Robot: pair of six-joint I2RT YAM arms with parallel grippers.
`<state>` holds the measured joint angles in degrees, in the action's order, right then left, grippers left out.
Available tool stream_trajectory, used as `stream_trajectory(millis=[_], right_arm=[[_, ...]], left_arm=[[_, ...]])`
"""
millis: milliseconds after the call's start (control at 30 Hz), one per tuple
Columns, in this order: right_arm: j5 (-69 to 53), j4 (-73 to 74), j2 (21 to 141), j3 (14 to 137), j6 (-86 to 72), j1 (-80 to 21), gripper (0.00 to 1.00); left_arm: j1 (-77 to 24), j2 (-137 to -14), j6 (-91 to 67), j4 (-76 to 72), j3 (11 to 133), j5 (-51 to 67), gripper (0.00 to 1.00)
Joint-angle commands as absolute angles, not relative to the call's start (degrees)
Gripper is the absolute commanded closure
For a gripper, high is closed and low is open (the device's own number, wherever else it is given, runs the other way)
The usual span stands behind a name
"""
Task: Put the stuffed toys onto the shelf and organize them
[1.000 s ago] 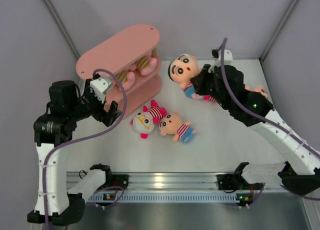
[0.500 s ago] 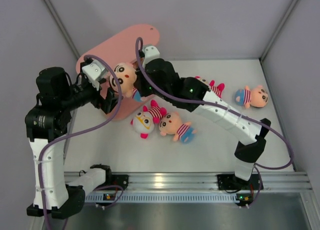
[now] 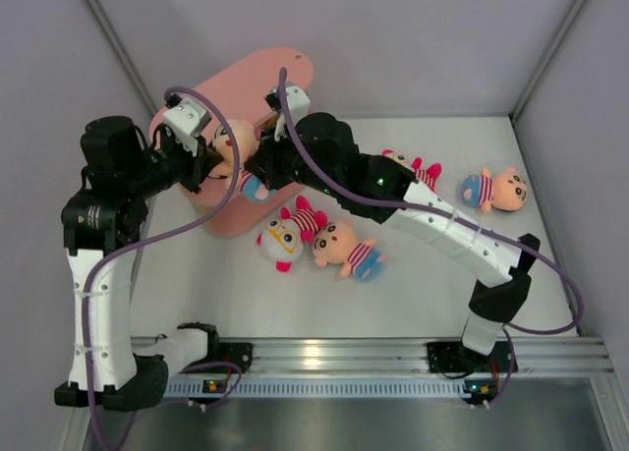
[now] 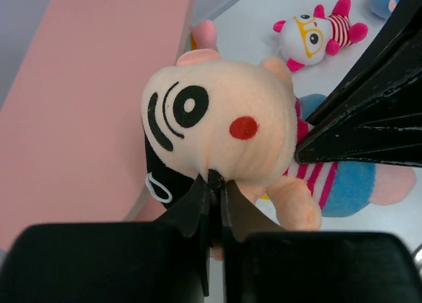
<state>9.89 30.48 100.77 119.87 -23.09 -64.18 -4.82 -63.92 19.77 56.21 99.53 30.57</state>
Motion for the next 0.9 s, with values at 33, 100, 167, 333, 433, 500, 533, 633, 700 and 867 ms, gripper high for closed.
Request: stream_trajectory(millis=[33, 100, 167, 333, 433, 500, 533, 633, 700, 867], right_arm=[[4.92, 21.01, 97.65, 119.8, -24.26, -64.6, 1.0], [4.4, 19.61, 97.65, 118.92, -24.96, -63.73, 1.0], [3.0, 18.55, 97.65, 117.34, -27.33, -61.53, 1.0], [2.55, 18.28, 96.68, 115.15, -26.73, -57.13, 0.53], [5.7, 18.2, 92.91, 110.07, -25.23, -56.87, 0.38], [6.5, 17.41, 88.7, 106.19, -26.01, -56.08, 0.37], [6.94, 16.62, 87.03, 101.65, -26.45, -55.64, 0.37], [7.99, 13.63, 81.22, 93.27, -27.77, -54.32, 0.36], [8.87, 12.75, 78.14, 88.62, -28.38, -53.62, 0.36], [8.7, 12.48, 74.27, 82.89, -29.36, -52.12, 0.36]], left_arm=[[-5.01, -63.55, 18.37, 50.19, 99.84, 32.17, 1.0], [-5.01, -63.46, 19.42, 50.1, 99.84, 31.21, 1.0], [-5.01, -63.63, 20.12, 48.35, 99.23, 27.0, 1.0], [-5.01, -66.35, 24.34, 43.86, 99.05, 20.31, 1.0], [-4.92, -69.34, 26.97, 42.02, 101.41, 17.5, 1.0], [-4.75, -71.7, 27.86, 41.05, 102.65, 15.3, 1.0], [-4.66, -72.76, 28.3, 41.13, 104.66, 14.77, 1.0], [-1.86, -76.46, 27.78, 41.13, 109.31, 17.48, 1.0], [2.88, -79.18, 27.16, 41.22, 111.7, 23.01, 1.0], [10.79, -82.43, 31.02, 44.73, 113.73, 31.89, 1.0]])
